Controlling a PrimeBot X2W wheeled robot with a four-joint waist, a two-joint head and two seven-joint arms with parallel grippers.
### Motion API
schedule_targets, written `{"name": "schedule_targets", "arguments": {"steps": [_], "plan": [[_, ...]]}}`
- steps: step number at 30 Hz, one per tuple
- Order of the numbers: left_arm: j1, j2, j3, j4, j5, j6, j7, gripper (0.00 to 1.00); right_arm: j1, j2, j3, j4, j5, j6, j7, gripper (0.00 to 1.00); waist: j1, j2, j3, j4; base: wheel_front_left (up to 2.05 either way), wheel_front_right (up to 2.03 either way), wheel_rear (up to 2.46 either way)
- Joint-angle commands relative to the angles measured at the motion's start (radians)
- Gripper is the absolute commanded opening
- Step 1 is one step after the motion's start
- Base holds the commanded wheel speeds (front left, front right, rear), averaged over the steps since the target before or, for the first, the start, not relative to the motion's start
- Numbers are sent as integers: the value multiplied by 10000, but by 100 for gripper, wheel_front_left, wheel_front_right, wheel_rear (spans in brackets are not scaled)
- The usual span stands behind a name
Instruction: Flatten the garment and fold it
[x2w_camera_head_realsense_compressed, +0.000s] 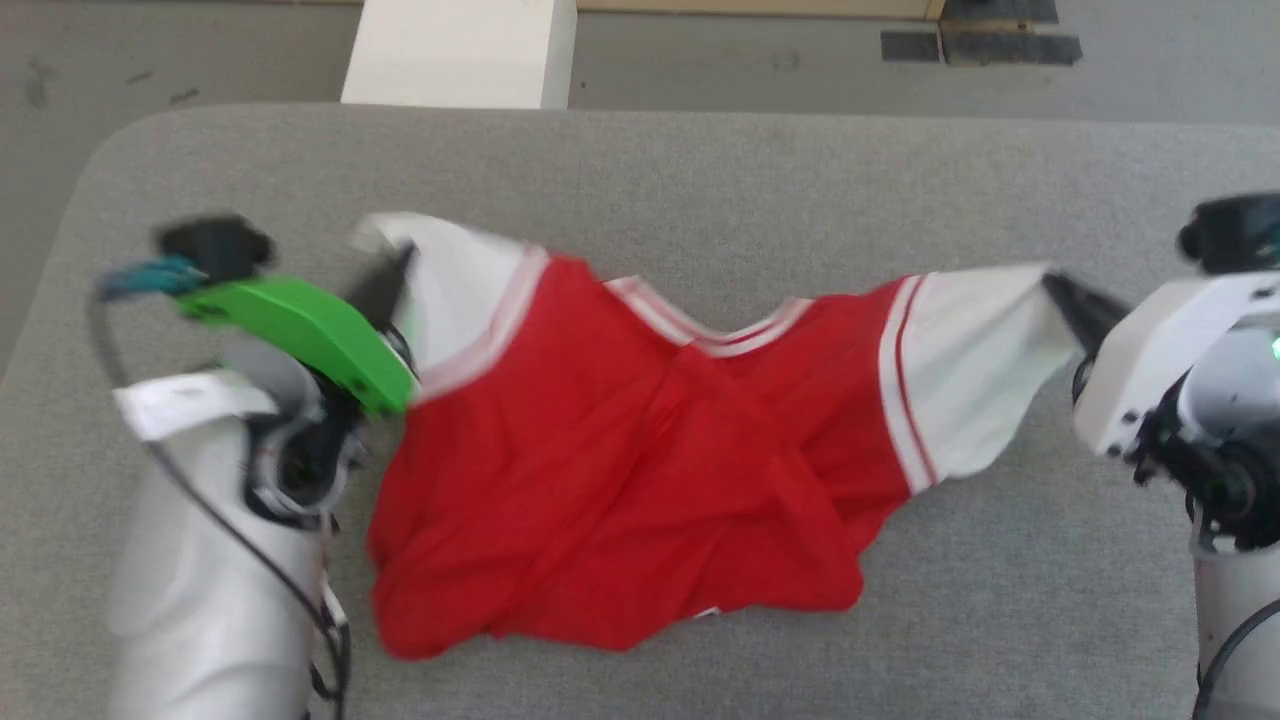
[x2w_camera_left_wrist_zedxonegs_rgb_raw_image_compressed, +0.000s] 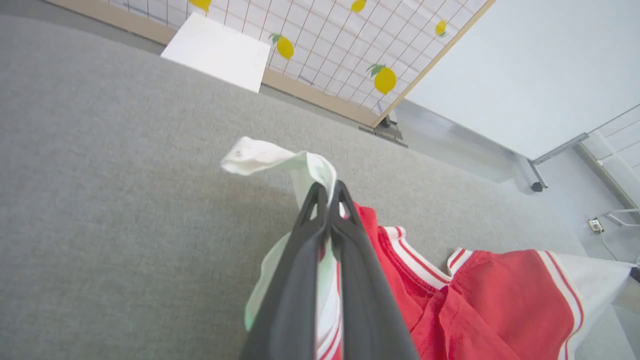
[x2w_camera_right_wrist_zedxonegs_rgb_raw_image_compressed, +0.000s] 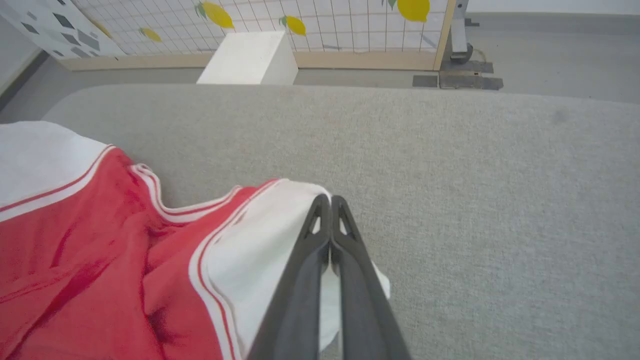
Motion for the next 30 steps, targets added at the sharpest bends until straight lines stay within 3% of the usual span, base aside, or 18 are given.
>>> {"name": "schedule_targets", "arguments": {"steps": [1,10,16,22,30], "plan": [[-305,-15,238,-328,-191,30,-238,0,-321,196,-126,-185,309,-13,-85,0,0,-1,-296,93,0,0,0],[-2458,648,511,-1460,328,349,-424,0,-3033,759,-686,-190,1173,-13,149,0,0,-1,-381,-101,0,0,0],[-4673,1045,301,-813,1163,490,-815,0,-6076,937,-1073,1185,261,-13,-2,0,0,-1,316,-300,0,0,0],[-6563,1377,204,52,1838,583,-1454,0,-8578,1101,-1496,2875,-1229,-13,-1760,0,0,-1,1020,-603,0,0,0],[-8314,1372,7,911,2406,823,-2245,0,-10950,1173,-2124,4498,-3030,-13,-3842,0,0,-1,1760,-691,0,0,0]]}}
